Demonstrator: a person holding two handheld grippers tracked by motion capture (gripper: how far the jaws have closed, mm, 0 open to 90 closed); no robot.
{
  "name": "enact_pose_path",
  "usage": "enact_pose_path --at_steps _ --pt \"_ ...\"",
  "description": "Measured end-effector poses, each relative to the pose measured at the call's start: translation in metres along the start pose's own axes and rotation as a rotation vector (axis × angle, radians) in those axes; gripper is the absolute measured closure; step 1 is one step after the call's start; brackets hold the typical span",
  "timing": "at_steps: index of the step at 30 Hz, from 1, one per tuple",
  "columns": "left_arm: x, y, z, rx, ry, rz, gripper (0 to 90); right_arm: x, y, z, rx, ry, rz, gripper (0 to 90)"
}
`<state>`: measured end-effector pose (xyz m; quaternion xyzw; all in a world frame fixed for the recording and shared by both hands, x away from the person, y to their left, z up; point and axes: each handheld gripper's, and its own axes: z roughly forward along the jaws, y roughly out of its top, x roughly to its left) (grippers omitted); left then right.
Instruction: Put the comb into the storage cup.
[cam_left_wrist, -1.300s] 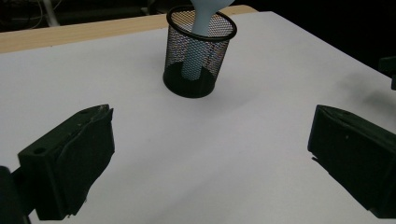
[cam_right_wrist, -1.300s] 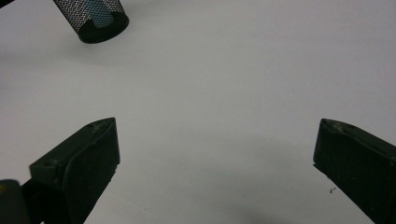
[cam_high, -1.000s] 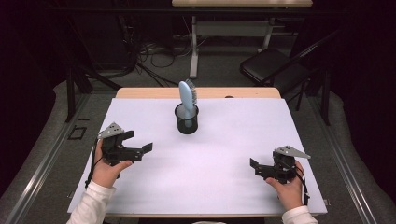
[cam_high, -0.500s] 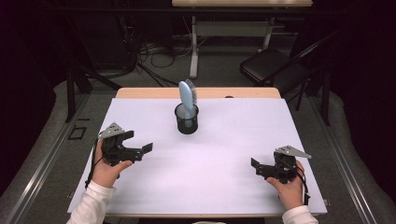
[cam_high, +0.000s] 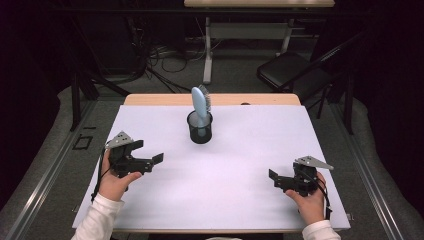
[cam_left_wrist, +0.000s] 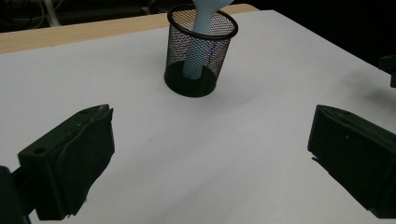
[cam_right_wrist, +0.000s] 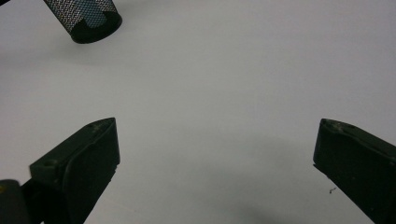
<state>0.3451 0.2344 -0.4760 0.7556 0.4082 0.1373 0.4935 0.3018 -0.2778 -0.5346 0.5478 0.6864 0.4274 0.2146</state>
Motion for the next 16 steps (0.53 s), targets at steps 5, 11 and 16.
enact_pose_path --at_steps 5,11,16 --pt "0.0008 0.0004 -0.0014 -0.003 0.003 -0.003 0.7 -0.0001 0.0000 0.0002 0.001 -0.001 -0.001 0.2" --pt "0.0021 0.0005 -0.0021 -0.003 0.004 -0.001 0.7 -0.0001 -0.0002 0.0005 0.004 -0.001 0.002 0.2" --pt "0.0041 0.0014 -0.0045 -0.009 0.013 -0.010 0.7 0.0000 -0.0003 0.0000 0.002 -0.003 0.000 0.2"
